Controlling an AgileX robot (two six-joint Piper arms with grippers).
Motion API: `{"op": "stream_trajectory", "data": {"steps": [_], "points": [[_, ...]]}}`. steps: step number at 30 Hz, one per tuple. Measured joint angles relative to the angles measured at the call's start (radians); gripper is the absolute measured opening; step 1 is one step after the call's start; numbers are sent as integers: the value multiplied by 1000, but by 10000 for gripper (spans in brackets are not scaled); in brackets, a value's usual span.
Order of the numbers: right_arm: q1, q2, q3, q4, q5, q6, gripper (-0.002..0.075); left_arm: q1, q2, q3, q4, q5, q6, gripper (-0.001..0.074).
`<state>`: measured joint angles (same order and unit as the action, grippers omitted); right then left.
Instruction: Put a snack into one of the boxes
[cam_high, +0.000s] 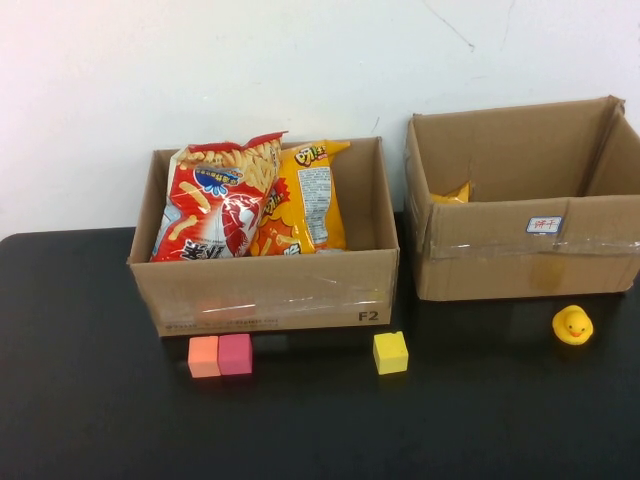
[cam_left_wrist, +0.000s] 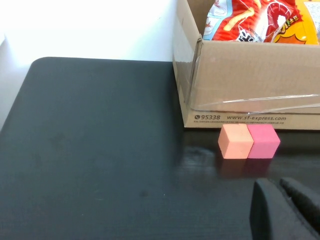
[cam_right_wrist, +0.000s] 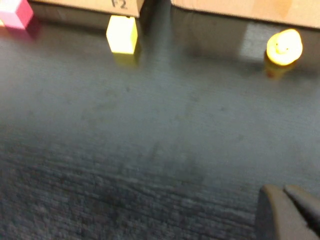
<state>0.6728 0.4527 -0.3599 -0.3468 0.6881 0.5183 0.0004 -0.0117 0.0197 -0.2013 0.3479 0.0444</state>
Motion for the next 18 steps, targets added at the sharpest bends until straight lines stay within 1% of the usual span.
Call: {"op": "stream_trajectory", "data": {"steps": [4,6,10,15,18], "points": [[-60,-77,0,0,0,0,-1,0,0,0,-4,0,1,-1],[-112,-128,0,-12,0,-2,-1,0,0,0,-7,0,1,-1],[-246,-261,18,-61,-45,-14,-1,0,0,0,-7,0,1,-1],[-422,-406,97,-74,-212,-21,-1,0,0,0,-7,0,1,-1],[-530,-460,175,-81,-369,-21,-1,0,0,0,-7,0,1,-1]]}}
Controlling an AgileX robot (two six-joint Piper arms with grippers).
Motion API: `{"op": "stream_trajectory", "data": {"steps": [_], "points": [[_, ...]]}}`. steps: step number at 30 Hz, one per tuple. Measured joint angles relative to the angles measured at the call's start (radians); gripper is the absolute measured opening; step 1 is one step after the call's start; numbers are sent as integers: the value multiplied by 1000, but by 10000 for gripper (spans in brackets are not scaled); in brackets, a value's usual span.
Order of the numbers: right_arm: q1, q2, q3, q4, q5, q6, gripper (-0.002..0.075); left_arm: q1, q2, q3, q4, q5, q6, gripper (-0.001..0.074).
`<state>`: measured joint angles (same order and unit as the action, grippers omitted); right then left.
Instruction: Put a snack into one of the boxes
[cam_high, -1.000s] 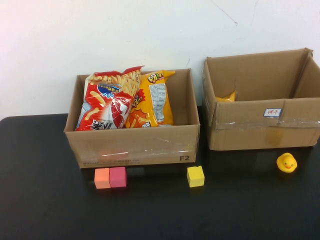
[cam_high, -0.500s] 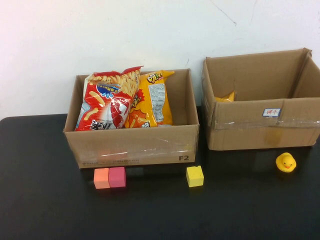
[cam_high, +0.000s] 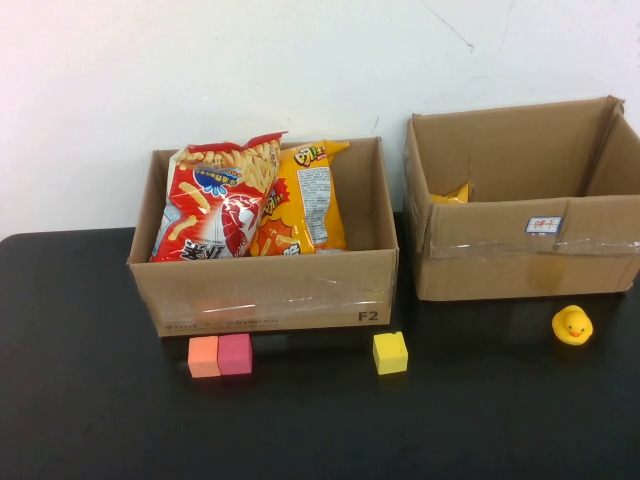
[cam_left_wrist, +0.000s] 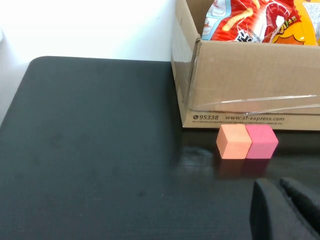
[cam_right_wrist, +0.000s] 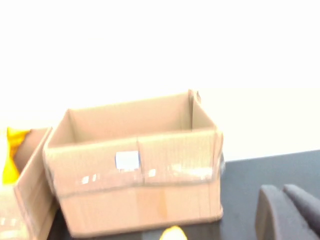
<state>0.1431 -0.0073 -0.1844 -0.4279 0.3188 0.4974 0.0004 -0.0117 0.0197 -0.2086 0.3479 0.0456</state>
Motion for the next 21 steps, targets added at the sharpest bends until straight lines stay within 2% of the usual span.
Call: {"op": "stream_trajectory", "data": {"steps": [2,5,14,16,20,21], "points": [[-49,-3,63,-2,-116,0,-1,1,0,0,0,0,0,-1],[-72,-3,128,-19,-230,-5,-1,1,0,0,0,0,0,-1],[-76,-4,191,-58,-291,-36,-1,1,0,0,0,0,0,-1],[-76,-4,197,13,-299,-124,-1,1,0,0,0,0,0,-1],[-76,-4,212,370,-297,-497,-1,1,0,0,0,0,0,-1],[-78,-4,212,383,-297,-520,-1,1,0,0,0,0,0,-1]]}}
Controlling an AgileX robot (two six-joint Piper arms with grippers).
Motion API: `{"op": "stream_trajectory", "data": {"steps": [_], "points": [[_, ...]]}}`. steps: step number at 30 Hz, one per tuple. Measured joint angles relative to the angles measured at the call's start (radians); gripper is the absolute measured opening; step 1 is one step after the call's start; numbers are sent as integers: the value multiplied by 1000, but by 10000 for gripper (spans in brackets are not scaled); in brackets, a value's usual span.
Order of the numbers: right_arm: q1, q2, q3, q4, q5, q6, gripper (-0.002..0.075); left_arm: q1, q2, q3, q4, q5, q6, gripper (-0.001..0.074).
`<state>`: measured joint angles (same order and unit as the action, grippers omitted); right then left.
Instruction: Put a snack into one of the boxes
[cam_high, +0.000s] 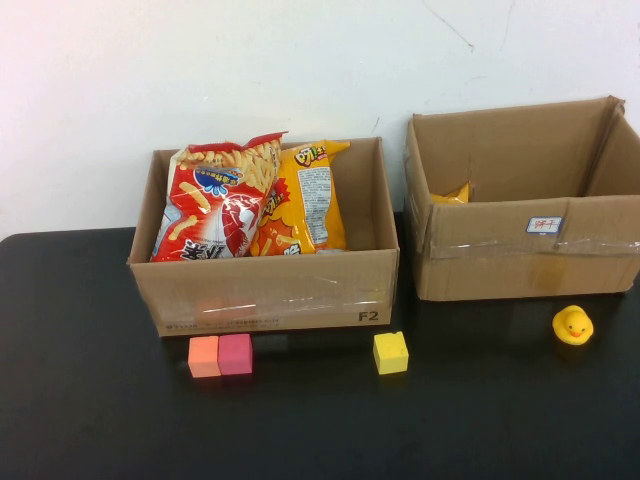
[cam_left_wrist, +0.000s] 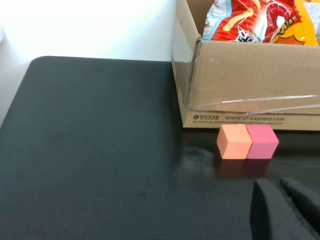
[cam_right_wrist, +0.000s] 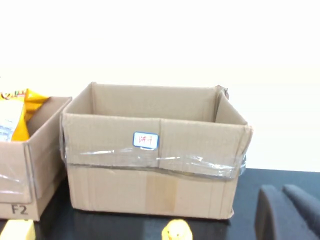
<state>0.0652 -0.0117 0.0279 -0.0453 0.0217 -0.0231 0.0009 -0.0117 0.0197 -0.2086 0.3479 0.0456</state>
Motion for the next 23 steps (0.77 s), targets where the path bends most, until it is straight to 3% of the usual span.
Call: {"op": "stream_trajectory", "data": {"steps": [11,23], "points": [[-11,0,0,-17,315,157,-1,0,0,0,0,0,0,-1],[-11,0,-4,-17,333,187,-1,0,0,0,0,0,0,-1]]}}
